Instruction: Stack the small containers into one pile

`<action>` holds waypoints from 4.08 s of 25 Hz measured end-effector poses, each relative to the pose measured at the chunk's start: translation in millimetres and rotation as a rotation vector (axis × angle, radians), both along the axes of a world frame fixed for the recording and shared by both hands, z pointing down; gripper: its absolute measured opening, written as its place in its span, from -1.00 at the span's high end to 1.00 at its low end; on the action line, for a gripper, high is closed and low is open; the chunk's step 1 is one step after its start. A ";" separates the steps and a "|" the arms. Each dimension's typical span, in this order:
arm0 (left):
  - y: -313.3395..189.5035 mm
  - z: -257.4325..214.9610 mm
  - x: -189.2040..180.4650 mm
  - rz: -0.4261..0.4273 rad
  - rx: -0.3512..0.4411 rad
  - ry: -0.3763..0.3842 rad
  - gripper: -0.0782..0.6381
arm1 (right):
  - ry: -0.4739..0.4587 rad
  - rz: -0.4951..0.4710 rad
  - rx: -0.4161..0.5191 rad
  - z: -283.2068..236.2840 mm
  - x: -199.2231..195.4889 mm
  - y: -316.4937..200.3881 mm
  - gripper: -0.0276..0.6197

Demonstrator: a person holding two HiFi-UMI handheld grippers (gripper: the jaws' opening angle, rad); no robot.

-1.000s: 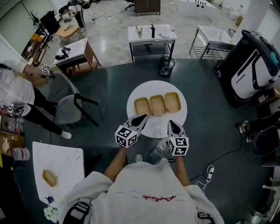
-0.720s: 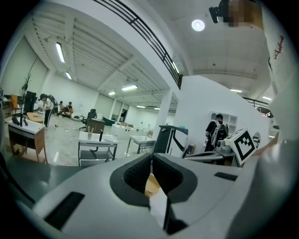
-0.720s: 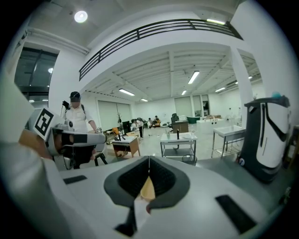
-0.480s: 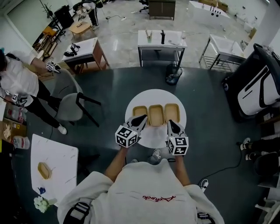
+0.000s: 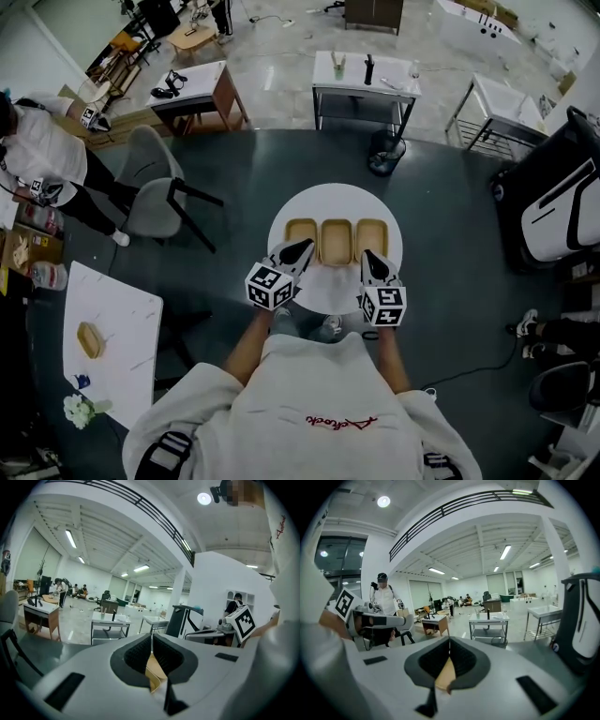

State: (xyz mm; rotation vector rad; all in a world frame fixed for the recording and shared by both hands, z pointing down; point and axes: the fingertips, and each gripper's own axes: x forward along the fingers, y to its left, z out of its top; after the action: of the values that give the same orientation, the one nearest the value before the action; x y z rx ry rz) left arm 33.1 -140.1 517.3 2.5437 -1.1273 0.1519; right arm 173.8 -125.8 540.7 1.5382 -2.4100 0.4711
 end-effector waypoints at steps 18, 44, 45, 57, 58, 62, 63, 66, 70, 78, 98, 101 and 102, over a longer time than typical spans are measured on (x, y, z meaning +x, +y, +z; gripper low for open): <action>-15.2 50.3 -27.2 -0.004 -0.120 -0.026 0.72 | 0.027 -0.013 -0.119 48.1 -22.5 -11.1 0.85; 12.1 117.4 -100.3 -0.169 -0.279 -0.016 0.72 | 0.089 -0.307 -0.297 132.5 -122.7 5.7 0.85; 13.9 118.0 -108.3 -0.189 -0.282 -0.015 0.72 | 0.092 -0.327 -0.300 134.9 -129.5 4.8 0.85; 40.8 128.5 -186.7 -0.385 -0.309 0.021 0.72 | 0.308 -0.646 -0.324 182.1 -198.0 21.7 0.84; 42.1 129.2 -188.6 -0.391 -0.310 0.027 0.72 | 0.357 -0.681 -0.317 185.4 -200.3 23.6 0.84; 43.6 131.5 -192.7 -0.397 -0.311 0.039 0.72 | 0.692 -0.875 -0.185 199.4 -206.4 28.0 0.78; 44.4 132.1 -192.8 -0.396 -0.312 0.038 0.72 | 0.776 -0.919 -0.147 203.5 -206.8 28.6 0.73; 46.7 132.5 -193.2 -0.393 -0.315 0.037 0.72 | 0.897 -0.964 -0.114 212.4 -207.4 25.0 0.65; 47.5 133.4 -198.1 -0.395 -0.317 0.036 0.72 | 0.929 -0.974 -0.139 223.1 -208.6 18.6 0.65; 50.7 137.0 -204.6 -0.396 -0.326 0.036 0.72 | 0.977 -0.996 -0.168 239.3 -202.8 22.1 0.78; 46.4 121.4 -200.5 -0.367 -0.290 0.037 0.72 | 0.980 -0.976 0.011 195.7 -231.4 17.0 0.82; 43.7 112.3 -197.9 -0.361 -0.270 0.035 0.72 | 0.979 -0.964 0.036 184.4 -233.1 14.6 0.82; 43.2 109.7 -196.2 -0.359 -0.265 0.034 0.72 | 0.980 -0.961 0.042 181.9 -232.4 14.3 0.82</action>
State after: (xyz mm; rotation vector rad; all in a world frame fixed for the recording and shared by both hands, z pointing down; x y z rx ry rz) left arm -163.1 -96.9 626.9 2.0718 -1.4243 0.1531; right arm -58.6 -111.5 722.6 0.2787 -1.9595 -0.4381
